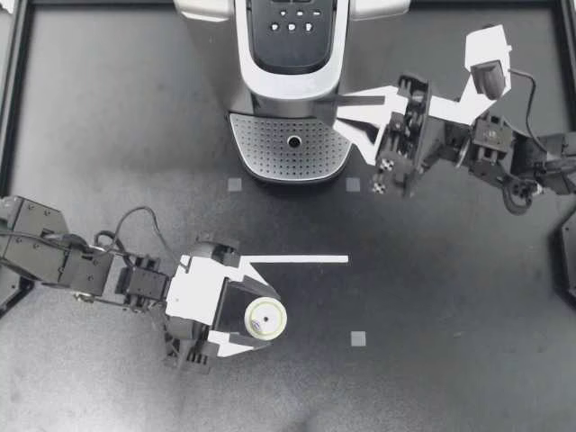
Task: Place the coffee capsule inside the capsule container, then place the cup onto the center of the cup tray, then push the 'Hot Water' and 'Travel Mug' buttons.
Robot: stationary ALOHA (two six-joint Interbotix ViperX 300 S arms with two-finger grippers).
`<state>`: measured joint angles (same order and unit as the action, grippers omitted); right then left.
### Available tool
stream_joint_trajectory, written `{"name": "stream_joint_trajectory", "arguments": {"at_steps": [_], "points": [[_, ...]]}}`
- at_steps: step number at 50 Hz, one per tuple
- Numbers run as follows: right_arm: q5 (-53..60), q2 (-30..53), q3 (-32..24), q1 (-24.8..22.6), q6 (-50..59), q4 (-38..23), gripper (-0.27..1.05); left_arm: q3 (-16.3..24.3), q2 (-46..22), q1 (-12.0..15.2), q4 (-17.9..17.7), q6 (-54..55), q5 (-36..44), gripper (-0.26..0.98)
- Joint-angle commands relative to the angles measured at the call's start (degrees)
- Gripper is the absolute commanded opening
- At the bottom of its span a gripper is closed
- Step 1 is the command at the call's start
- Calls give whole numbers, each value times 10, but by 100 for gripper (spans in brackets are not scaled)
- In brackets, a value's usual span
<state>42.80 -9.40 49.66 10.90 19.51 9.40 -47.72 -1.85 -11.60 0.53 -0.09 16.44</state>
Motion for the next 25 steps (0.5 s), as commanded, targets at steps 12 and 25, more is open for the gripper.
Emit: {"name": "stream_joint_trajectory", "arguments": {"at_steps": [12, 25], "points": [[41, -7, -33, 4, -2, -1, 1, 8, 18, 2, 0, -2, 3, 53], [90, -17, -43, 6, -11, -1, 1, 10, 18, 2, 0, -3, 4, 53]]}}
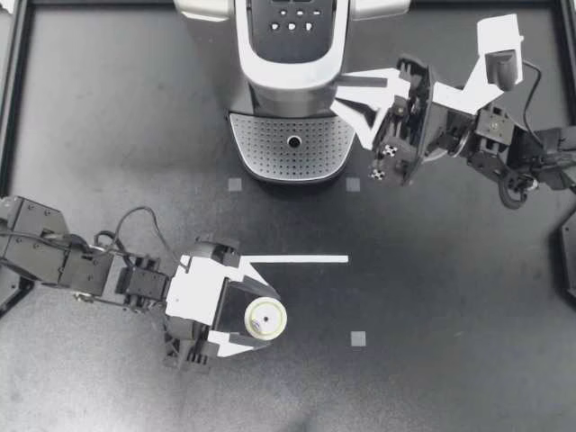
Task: Place the coffee capsule inside the capsule container, then place the cup onto the center of the cup tray, then push the 'Hot Water' and 'Travel Mug' buttons.
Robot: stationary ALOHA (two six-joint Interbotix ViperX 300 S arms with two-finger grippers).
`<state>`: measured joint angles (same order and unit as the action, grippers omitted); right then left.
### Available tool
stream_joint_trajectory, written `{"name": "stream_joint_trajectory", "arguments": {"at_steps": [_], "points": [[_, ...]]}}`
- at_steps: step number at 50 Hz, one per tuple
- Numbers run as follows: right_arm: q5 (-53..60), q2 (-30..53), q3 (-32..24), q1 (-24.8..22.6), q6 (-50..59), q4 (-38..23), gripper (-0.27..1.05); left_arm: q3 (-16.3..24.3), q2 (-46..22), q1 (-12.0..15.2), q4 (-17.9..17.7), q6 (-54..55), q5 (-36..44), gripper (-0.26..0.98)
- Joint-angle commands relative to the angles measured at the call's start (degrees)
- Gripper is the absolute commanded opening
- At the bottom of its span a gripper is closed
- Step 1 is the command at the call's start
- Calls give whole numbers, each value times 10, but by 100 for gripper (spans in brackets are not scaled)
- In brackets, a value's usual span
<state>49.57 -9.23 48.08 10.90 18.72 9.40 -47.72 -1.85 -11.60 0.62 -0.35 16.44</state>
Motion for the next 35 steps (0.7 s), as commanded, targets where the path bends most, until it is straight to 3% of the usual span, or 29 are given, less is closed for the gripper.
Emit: {"name": "stream_joint_trajectory", "arguments": {"at_steps": [1, 35], "points": [[22, -18, -29, 7, -4, -1, 1, 11, 18, 1, -1, -1, 4, 53], [22, -15, -77, 72, -1, -1, 1, 11, 18, 2, -1, 1, 4, 53]]}}
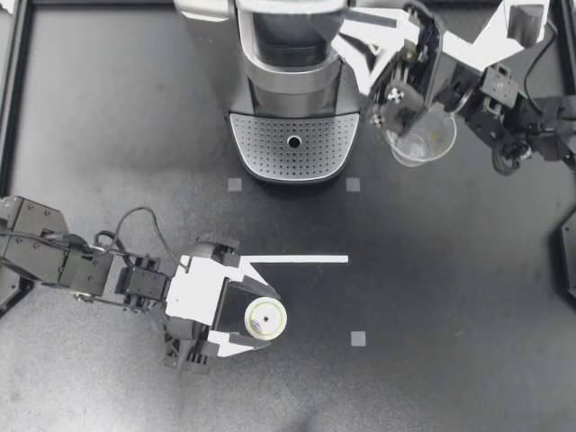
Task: Place the coffee capsule inside the capsule container, then place the cup onto the center of the cup tray, then push the 'Hot Water' and 'Travel Mug' buttons.
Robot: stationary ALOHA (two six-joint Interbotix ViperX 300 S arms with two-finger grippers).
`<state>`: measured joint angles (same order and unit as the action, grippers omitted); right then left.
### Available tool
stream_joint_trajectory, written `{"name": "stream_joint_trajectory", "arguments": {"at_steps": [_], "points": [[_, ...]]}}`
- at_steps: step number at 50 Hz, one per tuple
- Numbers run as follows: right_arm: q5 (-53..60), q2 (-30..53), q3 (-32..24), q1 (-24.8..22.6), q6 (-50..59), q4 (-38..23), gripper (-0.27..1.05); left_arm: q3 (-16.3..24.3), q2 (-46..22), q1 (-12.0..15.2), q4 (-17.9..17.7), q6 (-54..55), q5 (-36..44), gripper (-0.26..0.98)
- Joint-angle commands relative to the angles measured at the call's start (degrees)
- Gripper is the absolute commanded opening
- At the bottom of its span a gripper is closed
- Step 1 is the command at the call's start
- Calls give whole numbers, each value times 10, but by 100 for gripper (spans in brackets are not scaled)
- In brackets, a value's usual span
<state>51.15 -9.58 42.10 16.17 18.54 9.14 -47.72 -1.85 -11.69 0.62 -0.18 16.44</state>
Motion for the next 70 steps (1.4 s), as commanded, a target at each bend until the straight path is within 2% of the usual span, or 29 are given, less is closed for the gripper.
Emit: {"name": "stream_joint_trajectory", "arguments": {"at_steps": [1, 27, 44, 60, 70], "points": [[6, -11, -18, 22, 1, 2, 1, 11, 18, 3, -1, -1, 4, 53], [-32, 1, -66, 92, 4, 2, 1, 25, 25, 8, -1, -8, 0, 53], [-38, 19, -93, 128, 8, 2, 1, 80, 47, 19, 2, -46, -153, 53], [-40, 1, -90, 128, 11, 1, 1, 94, 60, 20, 2, -68, -157, 53], [-39, -47, -62, 101, 50, -25, 1, 112, 105, 20, 10, -90, -184, 53]]}}
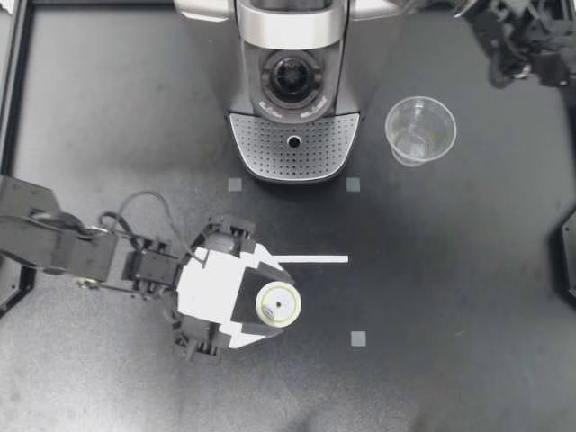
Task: Place the coffee capsule inside the capsule container, then place the cup onto the center of the cup tray, then push the 'Hot Water' and 'Travel Mug' buttons.
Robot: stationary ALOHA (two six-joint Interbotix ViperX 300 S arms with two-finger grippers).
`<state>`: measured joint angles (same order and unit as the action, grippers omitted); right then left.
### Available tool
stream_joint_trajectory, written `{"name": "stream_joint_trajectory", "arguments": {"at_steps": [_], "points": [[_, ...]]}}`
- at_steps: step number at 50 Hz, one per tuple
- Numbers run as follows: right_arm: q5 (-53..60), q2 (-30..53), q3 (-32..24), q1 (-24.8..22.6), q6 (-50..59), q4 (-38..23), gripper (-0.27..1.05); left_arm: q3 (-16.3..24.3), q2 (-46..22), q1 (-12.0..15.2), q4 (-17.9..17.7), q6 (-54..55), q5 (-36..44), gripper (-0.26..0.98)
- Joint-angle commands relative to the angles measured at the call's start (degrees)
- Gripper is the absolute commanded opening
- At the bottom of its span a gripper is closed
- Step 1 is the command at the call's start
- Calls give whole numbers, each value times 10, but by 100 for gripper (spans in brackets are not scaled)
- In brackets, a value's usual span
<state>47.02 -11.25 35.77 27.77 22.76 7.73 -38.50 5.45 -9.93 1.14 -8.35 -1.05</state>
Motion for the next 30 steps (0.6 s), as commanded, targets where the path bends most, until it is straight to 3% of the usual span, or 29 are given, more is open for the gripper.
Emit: {"name": "stream_joint_trajectory", "arguments": {"at_steps": [1, 9, 15, 20, 30], "points": [[2, -38, 5, -18, 12, -17, 1, 24, 40, 4, 7, -15, -19, 53], [-22, -96, 57, -36, 38, -69, 1, 58, 84, 24, 32, -62, -88, 53], [-80, -142, 92, -36, 38, -86, 1, 84, 110, 48, 70, -96, -133, 53], [-128, -183, 118, -36, 33, -88, 1, 107, 127, 66, 126, -116, -163, 53], [-148, -239, 159, -36, 32, -88, 1, 142, 142, 81, 274, -117, -188, 53]]}}
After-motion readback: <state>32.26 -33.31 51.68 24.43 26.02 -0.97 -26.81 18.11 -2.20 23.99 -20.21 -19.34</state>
